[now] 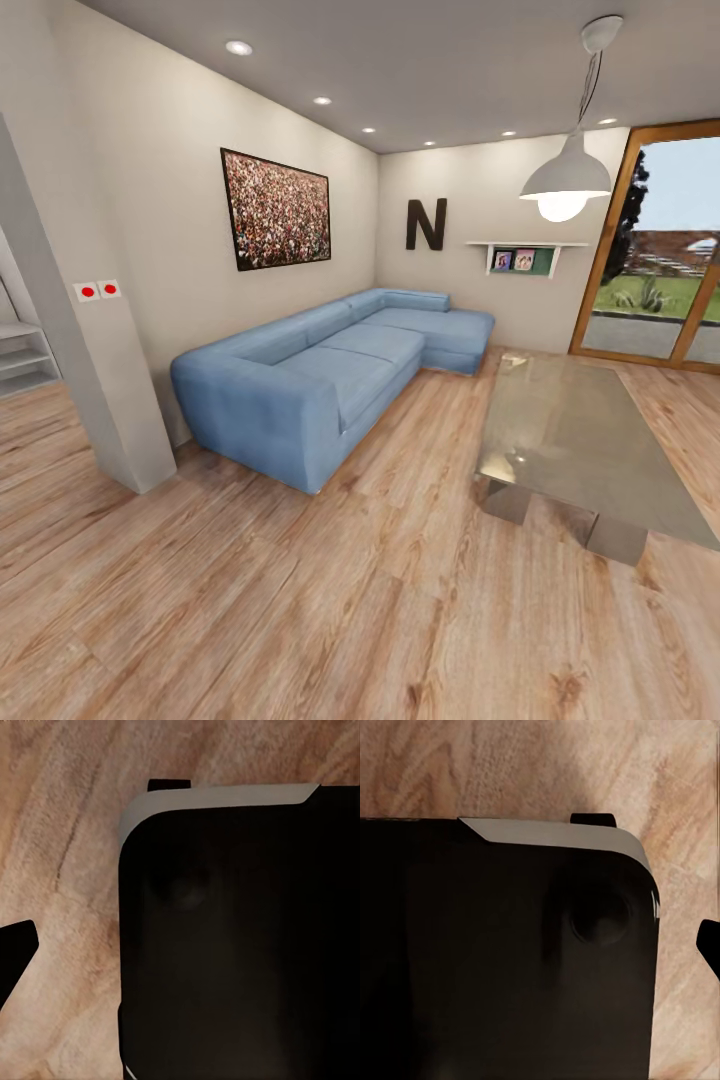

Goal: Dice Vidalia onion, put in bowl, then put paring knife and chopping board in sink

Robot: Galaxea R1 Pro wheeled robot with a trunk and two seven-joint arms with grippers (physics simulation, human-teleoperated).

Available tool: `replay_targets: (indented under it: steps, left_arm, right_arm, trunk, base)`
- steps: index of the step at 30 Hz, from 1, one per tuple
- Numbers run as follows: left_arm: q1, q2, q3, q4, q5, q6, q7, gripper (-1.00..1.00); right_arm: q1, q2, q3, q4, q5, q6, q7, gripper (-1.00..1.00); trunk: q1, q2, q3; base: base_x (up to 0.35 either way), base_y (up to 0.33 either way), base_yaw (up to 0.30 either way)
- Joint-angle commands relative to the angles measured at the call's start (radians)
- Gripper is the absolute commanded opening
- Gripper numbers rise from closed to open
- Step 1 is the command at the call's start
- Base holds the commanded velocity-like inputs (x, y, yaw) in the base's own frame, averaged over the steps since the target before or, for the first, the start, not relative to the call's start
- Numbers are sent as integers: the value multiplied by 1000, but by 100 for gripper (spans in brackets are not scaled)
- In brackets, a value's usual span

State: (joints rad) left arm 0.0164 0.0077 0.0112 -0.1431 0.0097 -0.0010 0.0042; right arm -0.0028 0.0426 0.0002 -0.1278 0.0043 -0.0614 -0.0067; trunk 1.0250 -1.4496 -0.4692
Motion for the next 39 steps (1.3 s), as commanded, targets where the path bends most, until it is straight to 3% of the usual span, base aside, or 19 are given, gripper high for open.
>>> replay_targets:
  steps: [1,12,19,25,33,39]
  left_arm:
    - [1,0,1,-2,1,0,0,100]
    - [0,-2,1,-24,1,-1,0,100]
    - [0,-2,0,-120,1,-1,0,100]
    - [0,0,0,-259,1,-1,0,100]
    - [0,0,0,-429,0,-1,0,100]
    - [0,4,0,-444,0,-20,-1,100]
  right_arm:
    - [0,1,0,-1,0,-12,-1,100]
    - [0,0,-2,-42,0,-47,-2,100]
    - [0,-5,-2,-157,1,-65,-9,100]
    - [0,-31,-2,-315,2,-67,-38,100]
    - [0,-41,-2,-502,3,-69,-44,100]
    - [0,-45,-2,-524,3,-145,-42,100]
  trunk:
    - [0,0,-1]
    - [0,0,-1]
    - [0,0,-1]
    - [0,0,-1]
    - [0,0,-1]
    - [0,0,-1]
  base:
    - [0,0,0]
    - [0,0,0]
    - [0,0,0]
    - [0,0,0]
    - [0,0,0]
    - [0,0,0]
